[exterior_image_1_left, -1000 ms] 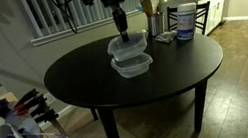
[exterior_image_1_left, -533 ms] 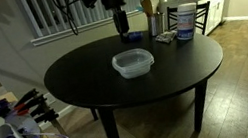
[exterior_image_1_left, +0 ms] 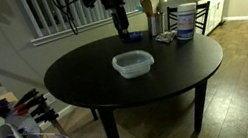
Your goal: Put the lunchbox on the left into the lunchbox on the right
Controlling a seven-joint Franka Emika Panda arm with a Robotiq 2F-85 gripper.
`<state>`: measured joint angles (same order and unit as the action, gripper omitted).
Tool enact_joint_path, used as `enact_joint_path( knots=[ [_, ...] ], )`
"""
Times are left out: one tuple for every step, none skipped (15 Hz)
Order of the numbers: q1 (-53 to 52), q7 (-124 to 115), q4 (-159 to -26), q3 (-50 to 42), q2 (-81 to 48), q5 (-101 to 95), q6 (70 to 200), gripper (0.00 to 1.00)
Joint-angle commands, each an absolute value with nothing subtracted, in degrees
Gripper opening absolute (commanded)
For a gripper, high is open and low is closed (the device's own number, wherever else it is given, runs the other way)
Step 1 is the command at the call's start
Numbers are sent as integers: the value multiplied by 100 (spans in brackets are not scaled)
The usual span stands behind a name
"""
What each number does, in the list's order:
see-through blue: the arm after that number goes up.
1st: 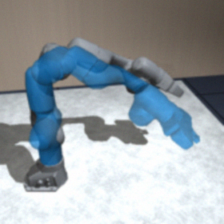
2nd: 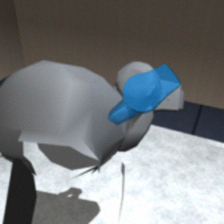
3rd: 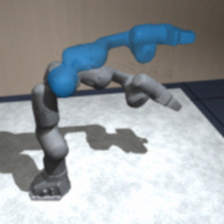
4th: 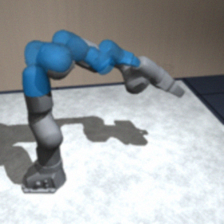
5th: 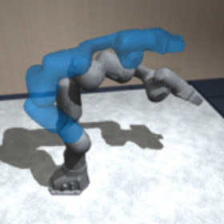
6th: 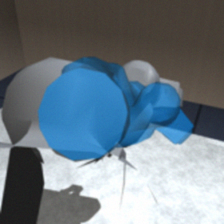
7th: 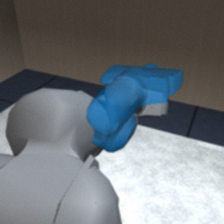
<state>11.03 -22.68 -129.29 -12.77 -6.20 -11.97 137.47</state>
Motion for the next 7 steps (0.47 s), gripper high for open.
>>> enact_joint_path(
  knots=[
    [1062, -2114, -13044, -1266, -437, -1082, 13778, 100],
    [1060, -2102, -13053, -1258, -425, -1079, 13786, 100],
    [1056, -2064, -13073, -1251, -408, -1109, 13772, 100],
    [1057, -2257, -12920, -1277, -577, -1185, 13734, 100],
    [1053, -2256, -12920, -1270, -574, -1185, 13734, 100],
    [1051, -2256, -12920, -1266, -574, -1185, 13734, 100],
    [1048, -2256, -12920, -1264, -574, -1185, 13734, 100]
  ],
)
